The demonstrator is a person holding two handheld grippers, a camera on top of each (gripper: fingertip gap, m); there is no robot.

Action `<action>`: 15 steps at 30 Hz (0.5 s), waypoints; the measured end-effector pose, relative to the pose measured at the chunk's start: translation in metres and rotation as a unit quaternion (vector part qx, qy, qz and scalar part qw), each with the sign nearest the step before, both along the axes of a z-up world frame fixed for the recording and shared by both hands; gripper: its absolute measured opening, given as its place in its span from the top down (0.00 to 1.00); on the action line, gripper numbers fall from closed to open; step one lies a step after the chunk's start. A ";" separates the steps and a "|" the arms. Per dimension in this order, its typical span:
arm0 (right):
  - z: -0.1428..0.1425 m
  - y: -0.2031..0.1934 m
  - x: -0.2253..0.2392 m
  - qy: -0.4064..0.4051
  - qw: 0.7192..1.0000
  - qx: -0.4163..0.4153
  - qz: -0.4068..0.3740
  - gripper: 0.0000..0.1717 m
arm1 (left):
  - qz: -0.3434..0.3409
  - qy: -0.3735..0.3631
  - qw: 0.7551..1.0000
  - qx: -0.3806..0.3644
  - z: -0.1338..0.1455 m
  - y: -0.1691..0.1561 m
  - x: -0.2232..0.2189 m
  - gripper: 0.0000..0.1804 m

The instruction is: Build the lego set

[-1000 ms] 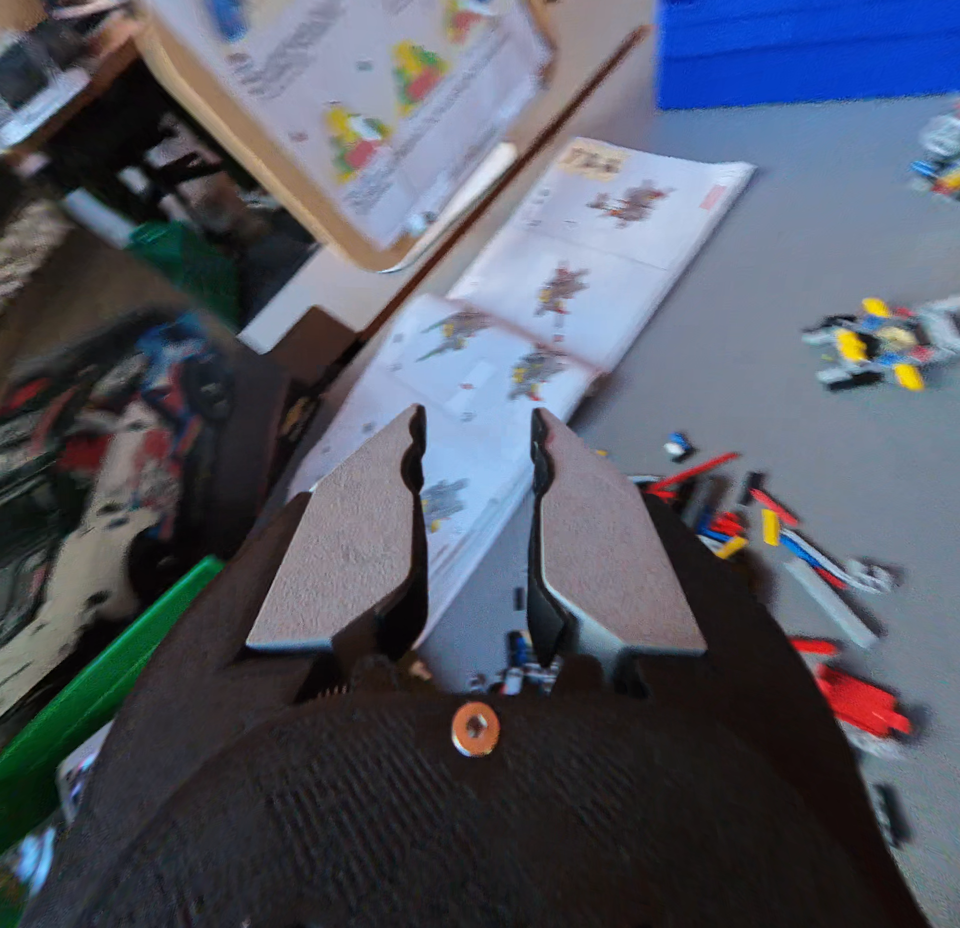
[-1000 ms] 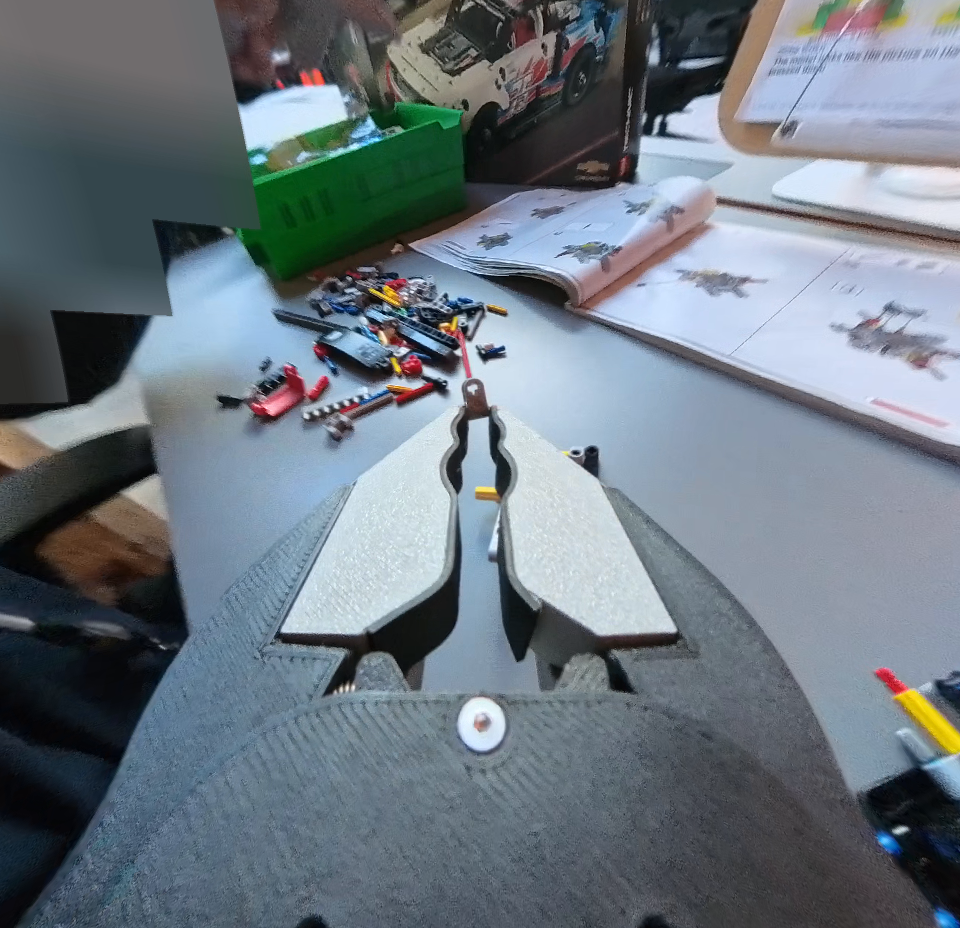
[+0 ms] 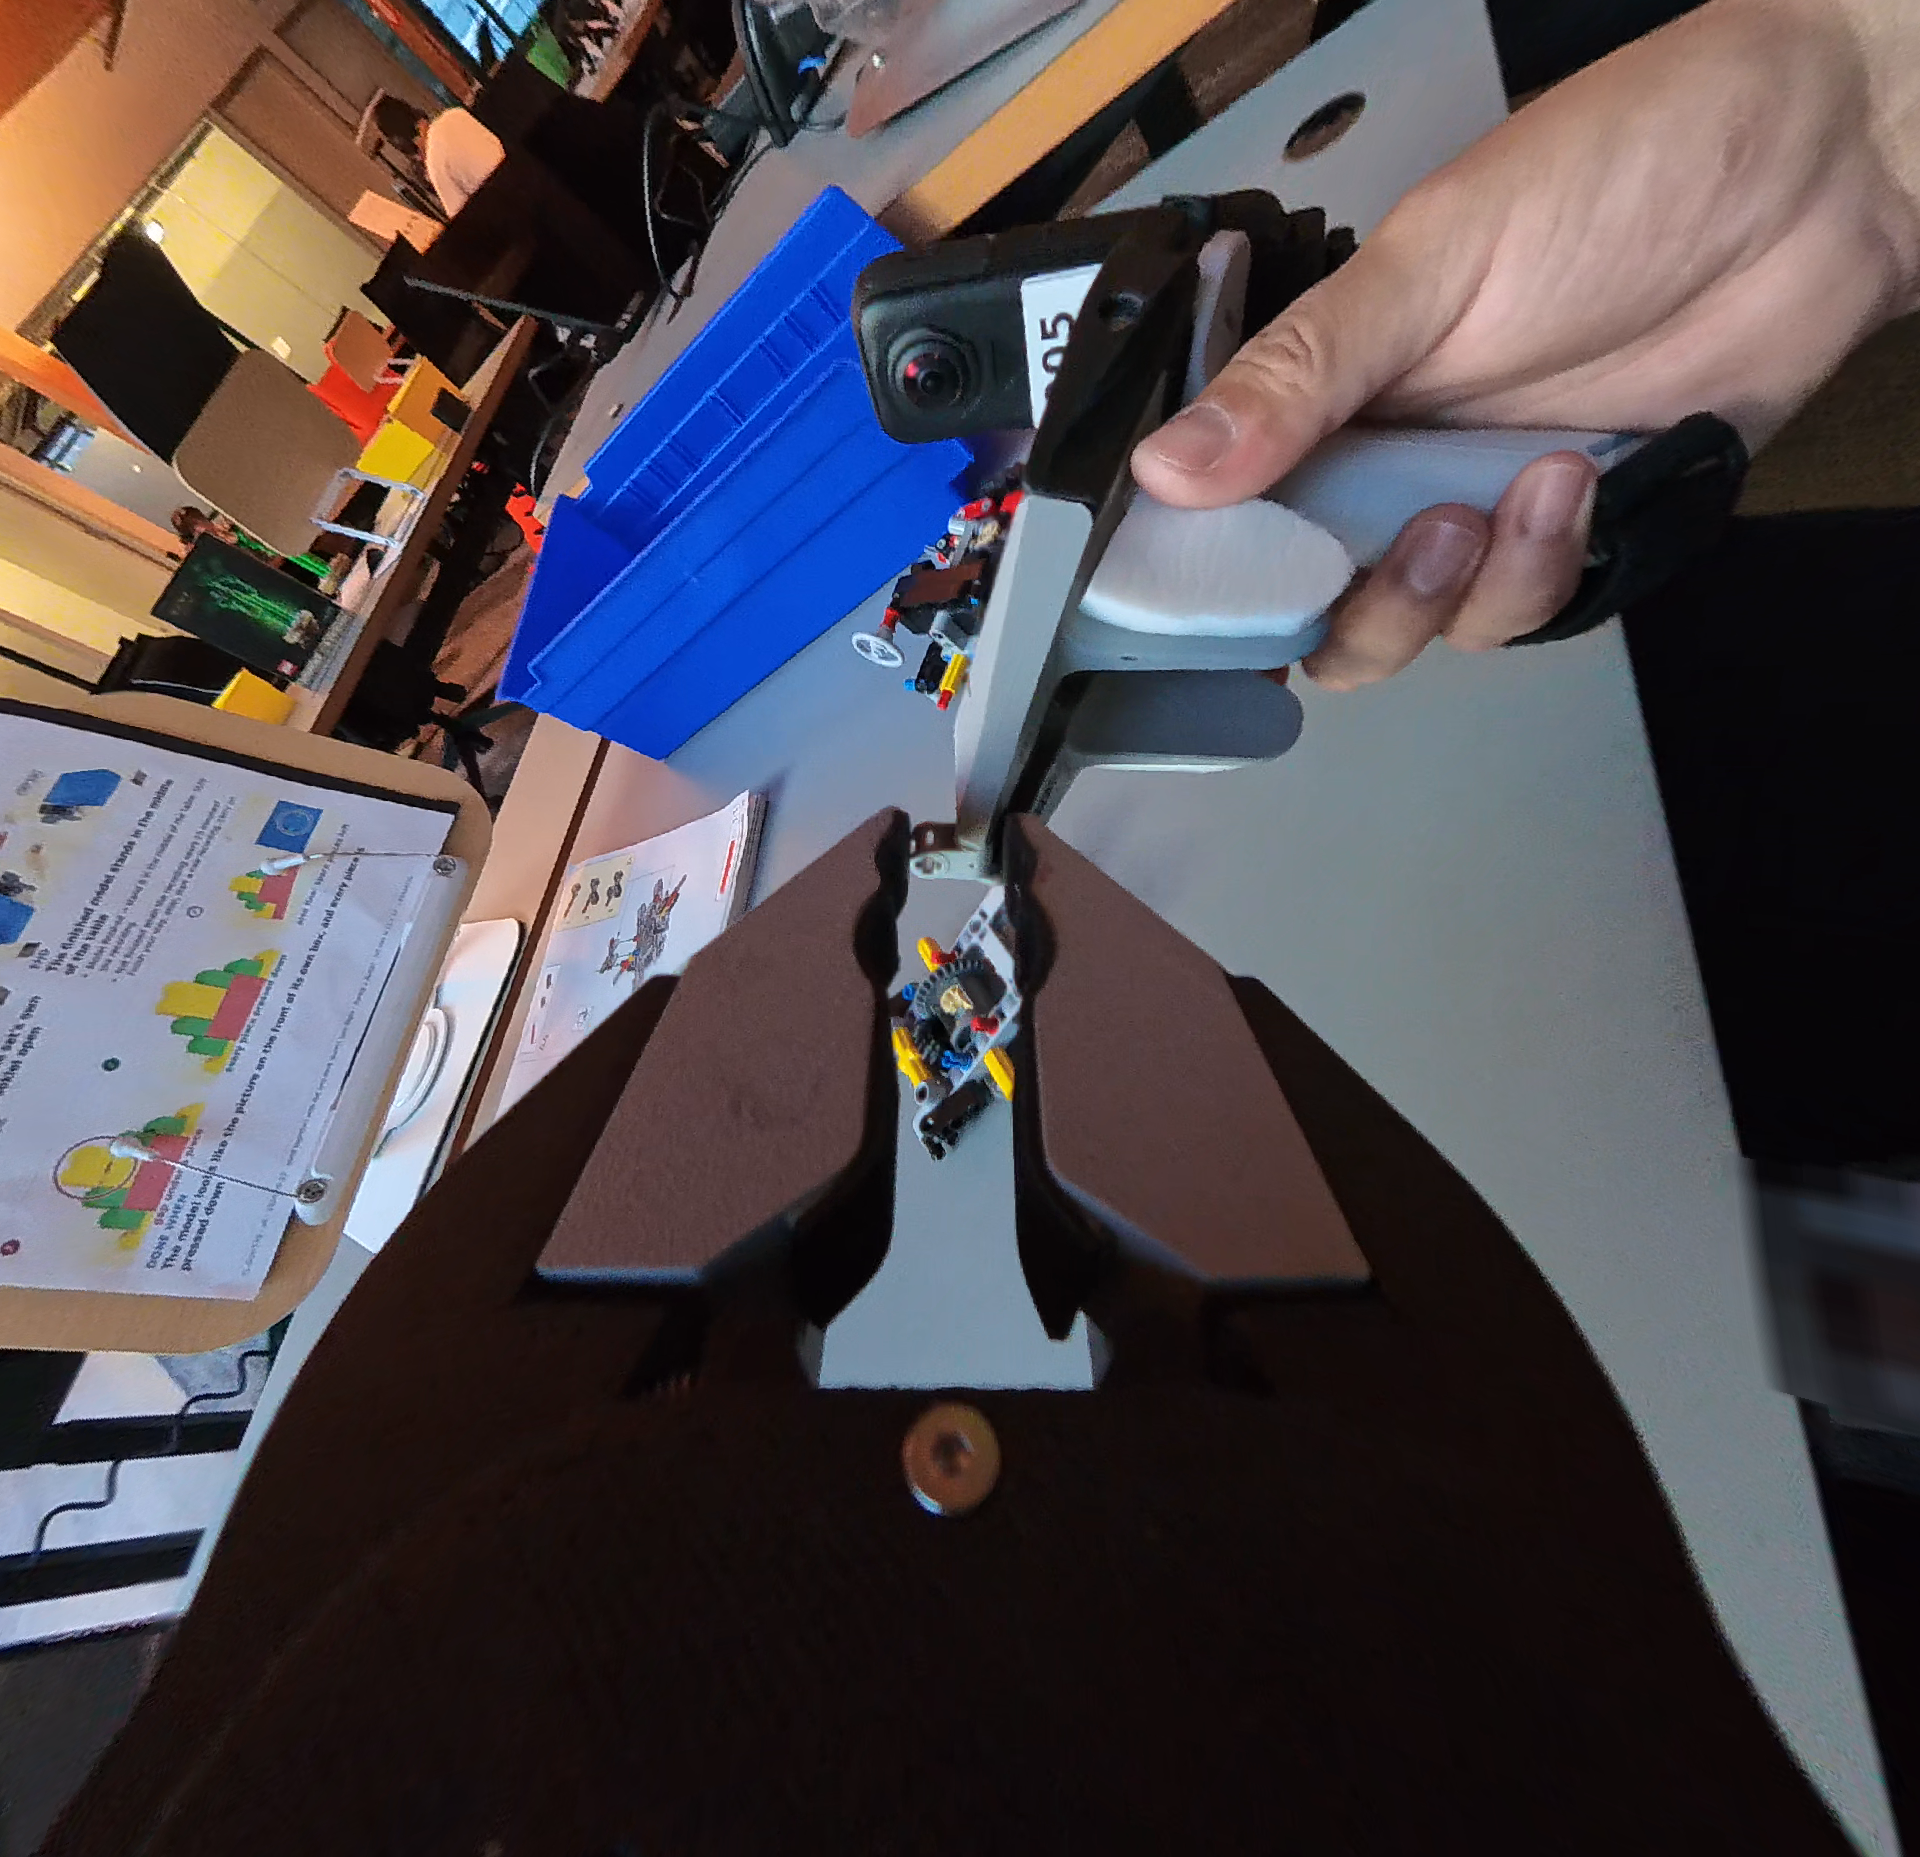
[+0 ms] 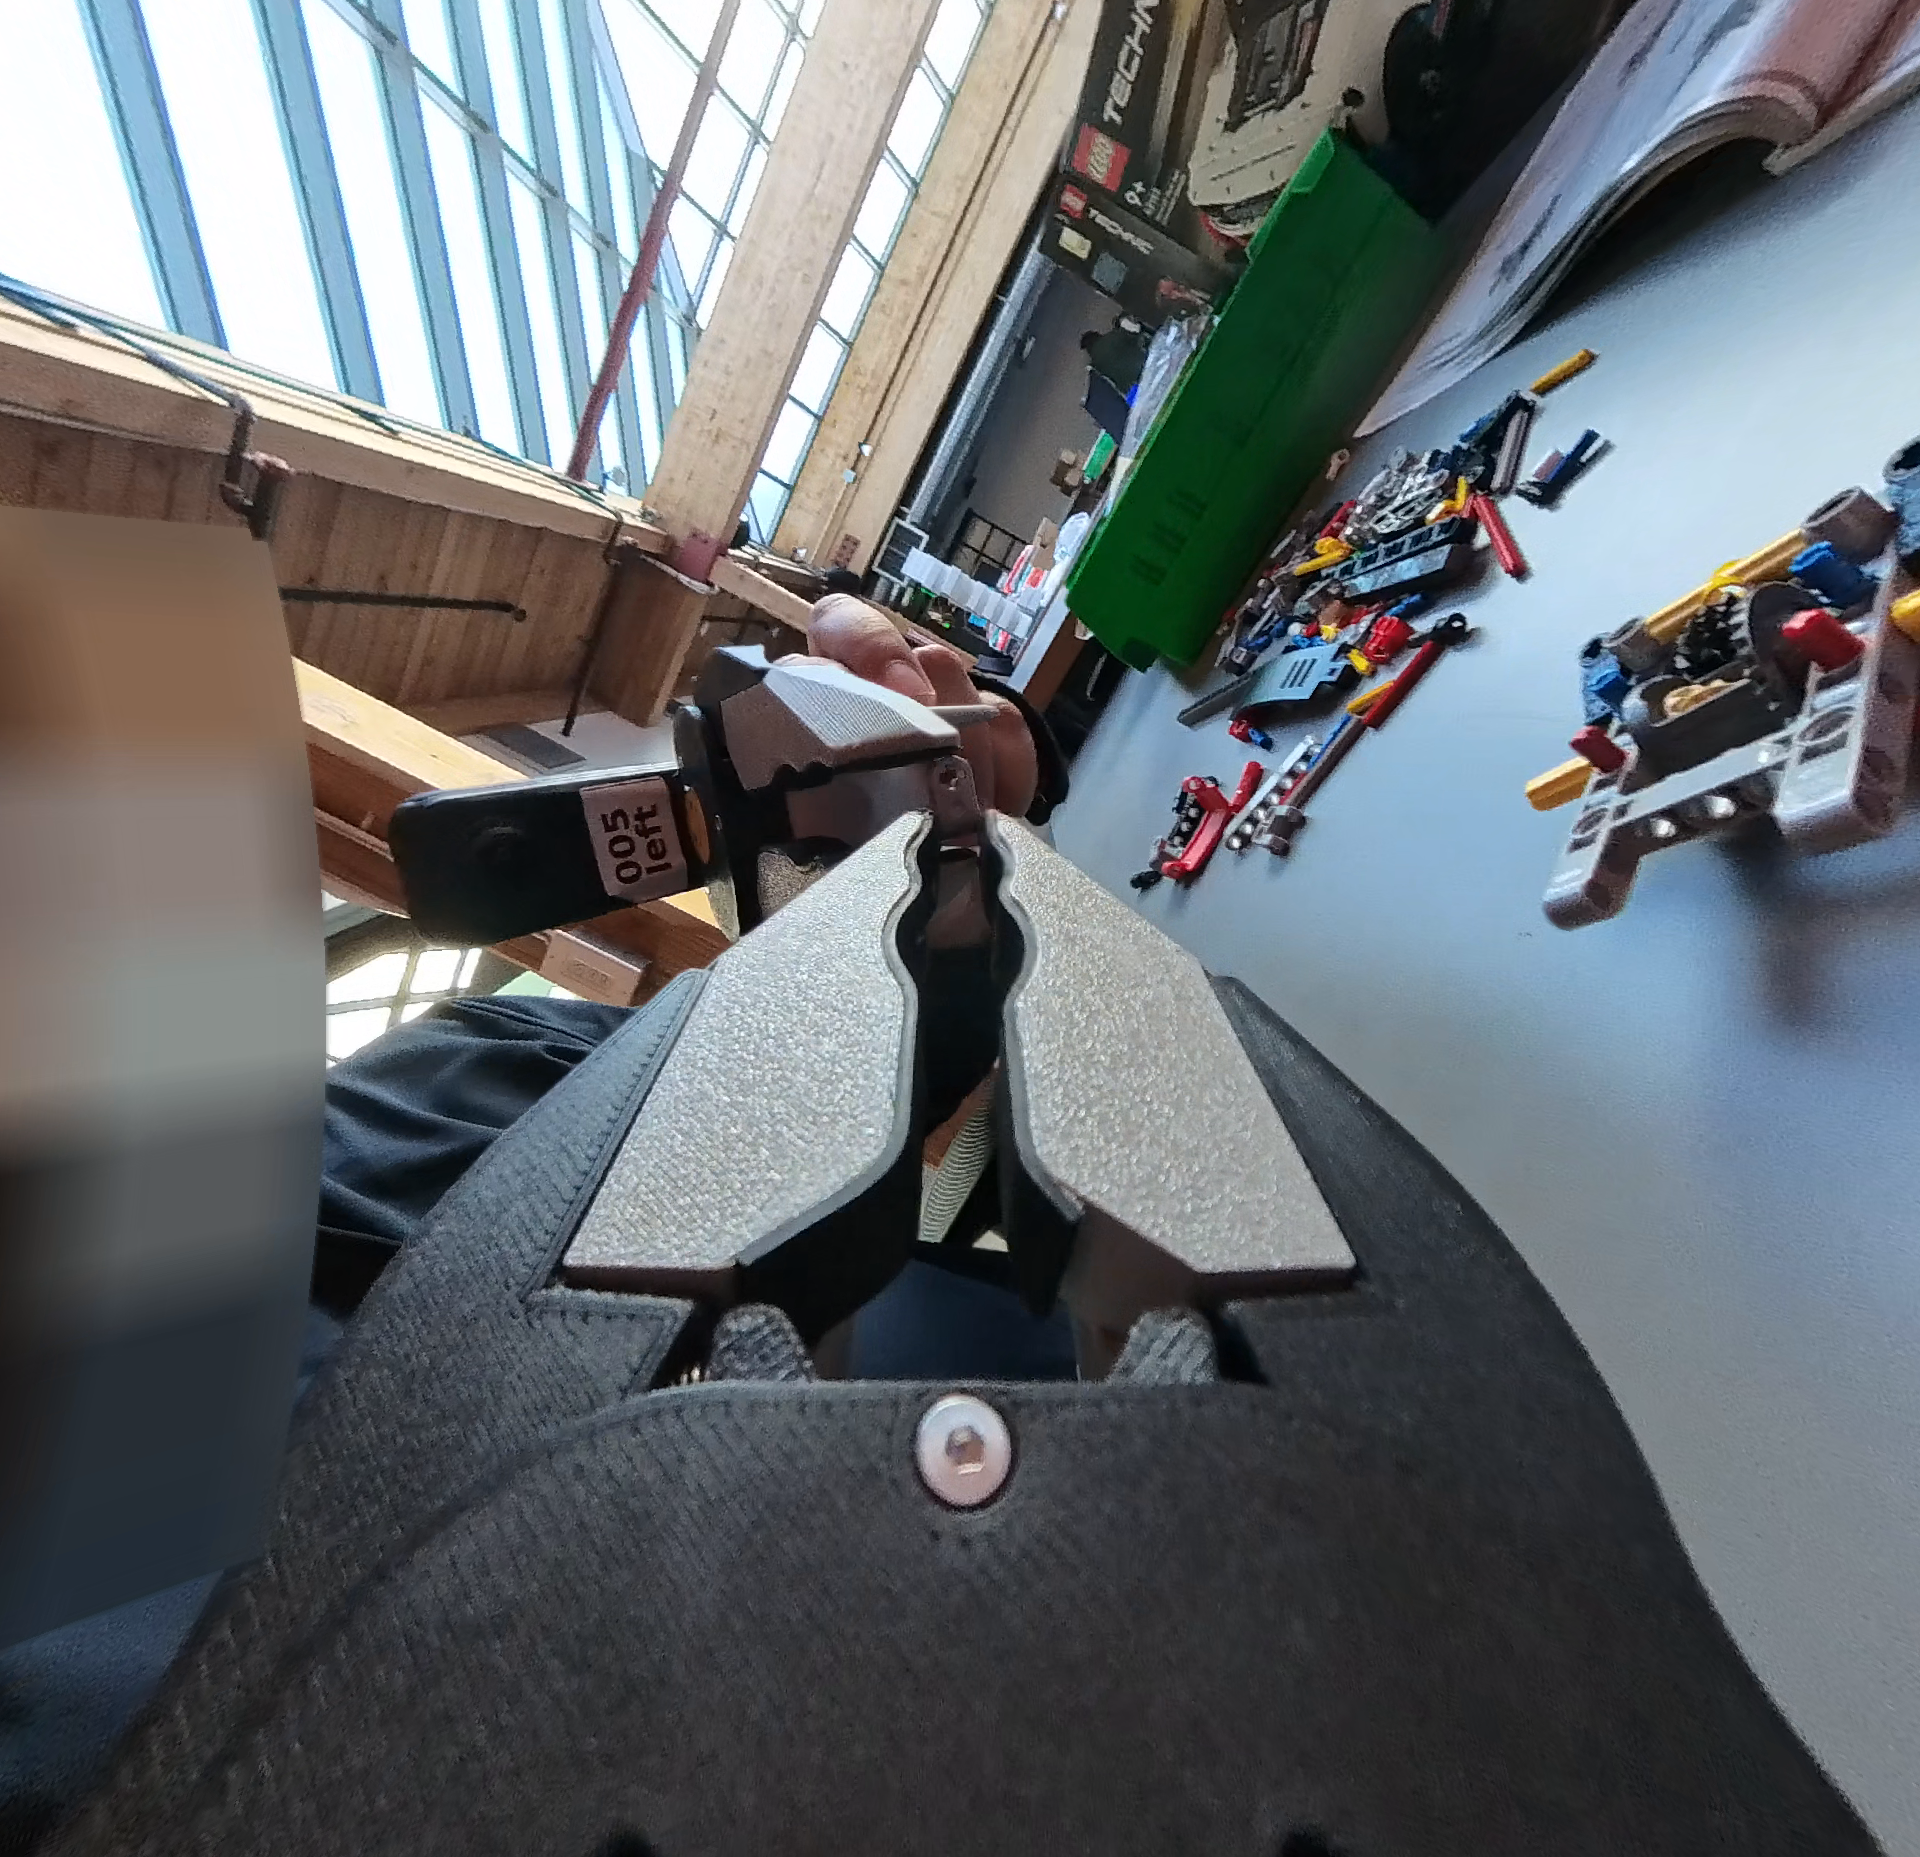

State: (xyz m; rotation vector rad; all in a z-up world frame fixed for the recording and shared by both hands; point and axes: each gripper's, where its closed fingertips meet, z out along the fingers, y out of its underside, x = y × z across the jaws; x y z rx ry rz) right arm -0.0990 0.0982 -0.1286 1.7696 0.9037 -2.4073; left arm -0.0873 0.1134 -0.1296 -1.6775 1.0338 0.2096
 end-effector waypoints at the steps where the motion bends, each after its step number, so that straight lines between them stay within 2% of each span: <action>1: -0.003 0.000 -0.002 -0.004 1.000 0.001 0.001 0.98 | 0.000 0.006 1.000 0.001 -0.003 0.001 -0.002 0.91; 15: -0.027 -0.003 -0.015 -0.039 0.997 -0.020 0.058 0.97 | -0.032 0.027 0.999 0.003 -0.026 -0.002 -0.013 0.92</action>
